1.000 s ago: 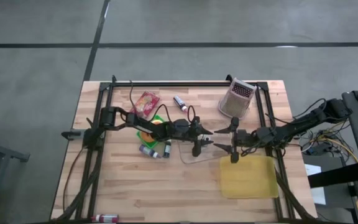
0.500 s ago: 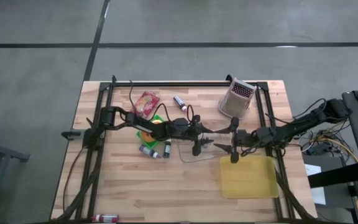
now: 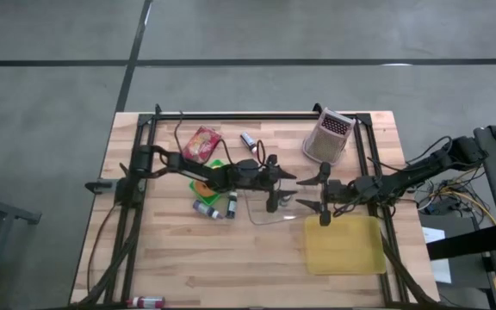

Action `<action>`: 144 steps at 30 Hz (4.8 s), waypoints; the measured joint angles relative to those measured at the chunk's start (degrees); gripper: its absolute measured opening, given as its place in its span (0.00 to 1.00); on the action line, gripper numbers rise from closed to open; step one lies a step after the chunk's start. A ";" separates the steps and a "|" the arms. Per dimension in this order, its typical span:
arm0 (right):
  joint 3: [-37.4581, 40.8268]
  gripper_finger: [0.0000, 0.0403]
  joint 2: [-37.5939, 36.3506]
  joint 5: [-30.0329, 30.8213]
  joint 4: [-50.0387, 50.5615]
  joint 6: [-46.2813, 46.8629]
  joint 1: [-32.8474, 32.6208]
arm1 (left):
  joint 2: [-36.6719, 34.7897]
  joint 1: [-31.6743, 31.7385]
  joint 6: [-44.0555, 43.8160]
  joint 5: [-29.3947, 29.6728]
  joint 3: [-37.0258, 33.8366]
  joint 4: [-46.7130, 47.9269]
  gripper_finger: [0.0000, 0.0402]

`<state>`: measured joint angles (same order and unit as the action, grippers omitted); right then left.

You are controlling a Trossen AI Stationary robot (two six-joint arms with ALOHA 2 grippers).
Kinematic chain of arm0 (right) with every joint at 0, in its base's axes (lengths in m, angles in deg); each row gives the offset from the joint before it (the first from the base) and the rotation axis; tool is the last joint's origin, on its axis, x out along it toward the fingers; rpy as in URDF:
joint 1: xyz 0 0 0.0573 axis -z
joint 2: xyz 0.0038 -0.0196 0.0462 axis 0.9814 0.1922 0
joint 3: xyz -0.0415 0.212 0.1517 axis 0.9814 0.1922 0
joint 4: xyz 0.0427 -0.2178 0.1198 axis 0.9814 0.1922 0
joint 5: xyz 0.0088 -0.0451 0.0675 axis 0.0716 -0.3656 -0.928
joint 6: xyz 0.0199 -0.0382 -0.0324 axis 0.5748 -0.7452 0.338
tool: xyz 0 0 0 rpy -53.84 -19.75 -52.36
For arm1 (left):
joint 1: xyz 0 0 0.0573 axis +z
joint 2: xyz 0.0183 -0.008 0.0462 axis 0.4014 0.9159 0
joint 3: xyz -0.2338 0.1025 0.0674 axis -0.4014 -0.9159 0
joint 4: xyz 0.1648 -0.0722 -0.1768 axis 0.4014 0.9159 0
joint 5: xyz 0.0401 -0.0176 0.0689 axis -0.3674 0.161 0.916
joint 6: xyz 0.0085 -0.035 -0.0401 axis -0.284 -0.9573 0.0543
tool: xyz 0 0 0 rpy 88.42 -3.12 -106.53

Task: Pick & Place Food Item
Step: Put the purple food coloring bottle into the transparent bin

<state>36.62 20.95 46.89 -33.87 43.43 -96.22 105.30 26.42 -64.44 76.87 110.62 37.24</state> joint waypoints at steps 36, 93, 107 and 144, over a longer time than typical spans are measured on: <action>0.00 0.61 0.00 -0.63 0.19 -0.33 0.02 | -33.24 -6.90 4.17 5.38 -8.49 87.28 0.68; -0.44 0.61 0.00 -1.05 0.10 -0.24 0.02 | -30.62 -17.49 4.84 15.16 -23.87 68.16 0.67; -0.46 0.61 -0.02 -1.05 -0.30 -0.44 0.04 | -30.07 -17.39 0.52 14.75 -25.40 67.38 0.66; -0.46 0.61 -0.02 -1.03 0.09 -0.39 0.04 | -30.14 -17.67 -2.46 12.22 -21.35 58.26 0.33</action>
<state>36.16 20.92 45.85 -33.78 43.04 -96.18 75.16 8.75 -66.91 89.09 89.27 95.50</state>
